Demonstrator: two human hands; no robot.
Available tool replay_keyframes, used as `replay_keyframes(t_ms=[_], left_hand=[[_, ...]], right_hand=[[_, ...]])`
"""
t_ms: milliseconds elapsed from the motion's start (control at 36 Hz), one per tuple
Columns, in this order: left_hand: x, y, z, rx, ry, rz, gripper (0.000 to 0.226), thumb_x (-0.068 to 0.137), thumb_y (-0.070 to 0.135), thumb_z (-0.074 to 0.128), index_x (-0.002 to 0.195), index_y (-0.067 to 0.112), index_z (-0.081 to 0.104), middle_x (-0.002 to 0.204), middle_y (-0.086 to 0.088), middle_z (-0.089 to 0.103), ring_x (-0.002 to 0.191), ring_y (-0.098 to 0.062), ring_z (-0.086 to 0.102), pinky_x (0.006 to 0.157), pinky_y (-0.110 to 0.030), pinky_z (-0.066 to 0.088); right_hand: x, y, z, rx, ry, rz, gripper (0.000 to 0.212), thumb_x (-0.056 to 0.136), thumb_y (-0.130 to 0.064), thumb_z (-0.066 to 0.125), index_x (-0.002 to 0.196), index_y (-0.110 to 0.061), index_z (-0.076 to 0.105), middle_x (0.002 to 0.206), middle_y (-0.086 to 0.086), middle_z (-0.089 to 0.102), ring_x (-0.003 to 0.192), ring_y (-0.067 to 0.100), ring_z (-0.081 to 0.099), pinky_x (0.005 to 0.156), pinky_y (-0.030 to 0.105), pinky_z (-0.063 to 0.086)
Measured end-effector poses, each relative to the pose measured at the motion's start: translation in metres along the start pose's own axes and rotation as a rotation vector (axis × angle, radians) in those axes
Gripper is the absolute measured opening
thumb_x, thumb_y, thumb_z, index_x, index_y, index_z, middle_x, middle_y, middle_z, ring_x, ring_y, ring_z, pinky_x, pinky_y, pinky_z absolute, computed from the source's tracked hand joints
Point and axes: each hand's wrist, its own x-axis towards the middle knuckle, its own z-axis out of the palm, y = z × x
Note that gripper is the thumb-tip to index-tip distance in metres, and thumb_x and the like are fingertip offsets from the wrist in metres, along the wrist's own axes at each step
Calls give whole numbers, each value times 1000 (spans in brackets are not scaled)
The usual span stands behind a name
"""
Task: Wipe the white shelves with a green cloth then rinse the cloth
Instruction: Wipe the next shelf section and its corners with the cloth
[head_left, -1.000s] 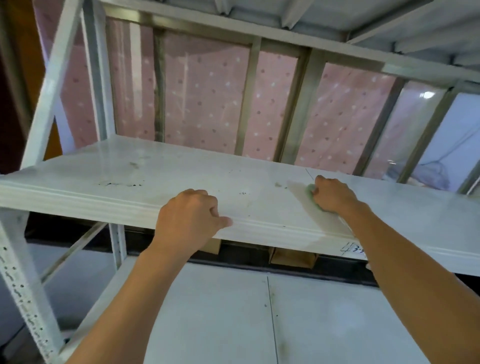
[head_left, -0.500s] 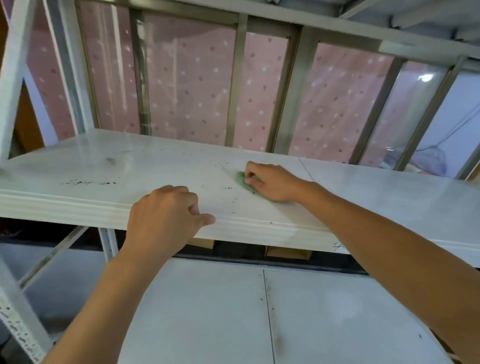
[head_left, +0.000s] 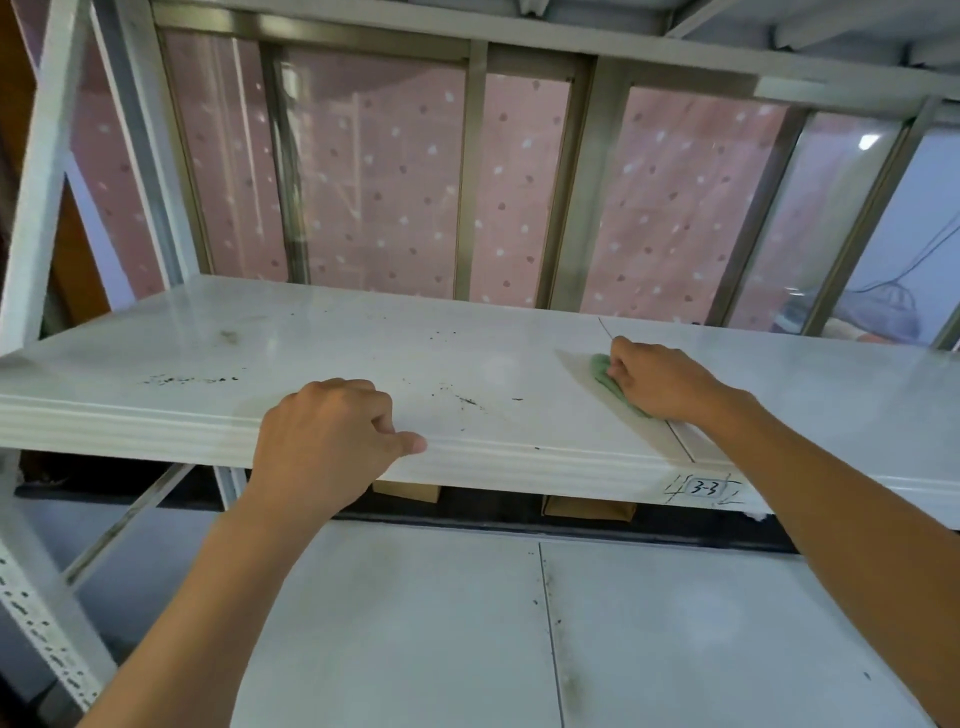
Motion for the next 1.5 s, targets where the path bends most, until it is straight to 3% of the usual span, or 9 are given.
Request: replay_keyframes(t_ms=[306, 417, 583, 694, 806, 1111, 1278, 1417, 1500], left_hand=[[-1, -2, 1, 39, 19, 29, 50, 71, 55, 83, 48, 25, 49, 58, 9, 52, 56, -12, 50, 55, -27, 37], [-1, -3, 1, 33, 29, 53, 50, 70, 54, 84, 48, 25, 49, 57, 9, 51, 55, -12, 49, 55, -26, 37], [-1, -4, 2, 30, 42, 92, 52, 69, 52, 86, 47, 26, 46, 55, 10, 48, 52, -14, 47, 54, -25, 35], [-3, -5, 2, 45, 49, 109, 54, 69, 52, 86, 47, 27, 44, 54, 10, 46, 51, -12, 45, 53, -24, 35], [-4, -4, 3, 50, 70, 126, 55, 67, 47, 89, 47, 28, 42, 52, 11, 42, 48, -14, 43, 52, -24, 35], [-4, -3, 2, 50, 49, 94, 54, 69, 51, 86, 47, 29, 41, 55, 10, 45, 54, -16, 47, 55, -25, 32], [-3, -2, 0, 52, 47, 104, 48, 71, 53, 84, 51, 23, 53, 56, 10, 47, 53, -15, 49, 53, -23, 29], [-3, -3, 2, 51, 66, 109, 51, 69, 52, 85, 49, 23, 49, 54, 11, 45, 51, -14, 47, 52, -22, 29], [-3, -5, 6, 57, 92, 115, 52, 68, 51, 86, 48, 23, 48, 54, 10, 45, 50, -13, 47, 50, -22, 33]], right_hand=[[-56, -142, -19, 123, 27, -366, 16, 106, -33, 35, 98, -20, 42, 86, -1, 57, 68, 17, 54, 61, 38, 48], [-67, -133, -20, 165, 76, -278, 15, 105, -31, 36, 97, -19, 41, 88, 0, 58, 71, 20, 56, 67, 42, 52], [-84, -69, -9, 215, 217, 76, 24, 106, -36, 33, 95, -17, 44, 74, -1, 58, 59, 18, 60, 60, 37, 52], [-82, -35, -12, 144, 142, 239, 22, 104, -32, 35, 97, -14, 45, 85, 7, 60, 74, 27, 58, 71, 42, 51], [-70, -47, -16, 13, 32, 209, 15, 102, -29, 38, 99, -14, 38, 88, 5, 53, 78, 29, 53, 65, 36, 42], [-57, -185, -17, 105, 138, -124, 26, 95, -20, 52, 118, -9, 48, 82, 0, 52, 67, 22, 51, 56, 32, 39], [-53, -128, -23, 196, 34, -4, 18, 103, -30, 41, 107, -15, 49, 89, 4, 57, 77, 22, 59, 66, 38, 50], [-9, -39, -7, 45, 15, 202, 33, 105, -34, 35, 119, -8, 47, 107, 16, 61, 85, 29, 54, 72, 38, 44], [25, -20, -2, 0, -23, 193, 38, 105, -36, 34, 126, -6, 44, 114, 20, 61, 87, 32, 54, 72, 37, 42]])
